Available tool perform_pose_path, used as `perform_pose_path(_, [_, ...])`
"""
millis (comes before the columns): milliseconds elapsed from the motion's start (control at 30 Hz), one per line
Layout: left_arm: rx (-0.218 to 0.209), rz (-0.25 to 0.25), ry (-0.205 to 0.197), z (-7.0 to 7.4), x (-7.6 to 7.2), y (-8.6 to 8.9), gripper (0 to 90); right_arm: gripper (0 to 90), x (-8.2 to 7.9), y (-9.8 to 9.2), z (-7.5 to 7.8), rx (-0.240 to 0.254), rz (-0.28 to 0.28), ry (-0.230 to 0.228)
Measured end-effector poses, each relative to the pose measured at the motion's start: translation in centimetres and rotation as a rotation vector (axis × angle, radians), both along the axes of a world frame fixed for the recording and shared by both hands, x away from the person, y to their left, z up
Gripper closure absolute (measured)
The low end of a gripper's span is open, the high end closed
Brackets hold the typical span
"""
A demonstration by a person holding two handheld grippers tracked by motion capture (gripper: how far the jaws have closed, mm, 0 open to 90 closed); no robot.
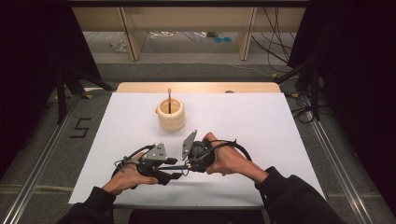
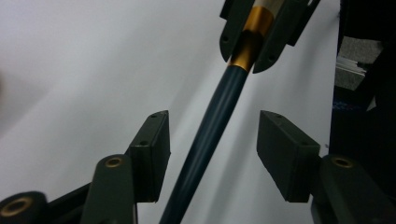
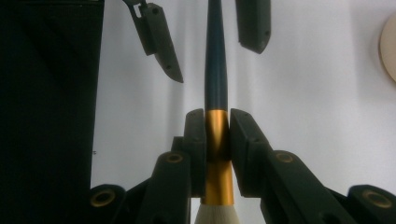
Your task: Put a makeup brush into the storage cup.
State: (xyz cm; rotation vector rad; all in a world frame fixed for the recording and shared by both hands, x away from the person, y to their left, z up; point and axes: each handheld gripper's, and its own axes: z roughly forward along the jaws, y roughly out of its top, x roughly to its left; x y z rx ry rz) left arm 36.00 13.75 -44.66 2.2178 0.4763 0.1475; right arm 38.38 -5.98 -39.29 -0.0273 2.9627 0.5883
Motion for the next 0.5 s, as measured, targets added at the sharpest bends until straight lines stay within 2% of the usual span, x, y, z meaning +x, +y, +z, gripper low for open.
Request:
perform_pose_path(33, [-0.011,-0.004,0.010,-0.11,-0.11,-0.16,45.5,77.6,0.00,0.00,0.00,0.000,0.000,0.000])
perform_pose_path(133, [0.006,-0.024,0.001,-0.18,-0.10,-0.33,49.4,77.6,0.02,0.03,-0.11,-0.007,0.000,-0.002])
perform_pose_path(200, [-0.001,-0.032,0.007,-0.24,-0.14,-0.52,54.0,77.6,0.02,0.05,-0.14,-0.003,0.011,-0.005])
perform_pose_path(233, [0.016,-0.040,-0.001,-0.19,-0.04,-0.48,55.4,77.6,-0.16,0.09,-0.12,-0.007,0.003,0.008])
perform_pose_path(267, [0.001,-0.039,0.009,-0.25,-0.14,-0.63,55.4,77.6,-0.16,0.09,-0.12,-0.007,0.003,0.008])
perform_pose_path(333, [0.010,-0.054,0.003,-0.16,-0.05,-0.68,58.9,77.6,-0.11,0.16,-0.24,-0.007,0.022,-0.001])
perform_pose_path(500, [0.017,-0.072,0.008,-0.18,-0.11,-1.02,63.3,77.6,-0.34,0.27,-0.30,-0.017,0.021,0.009])
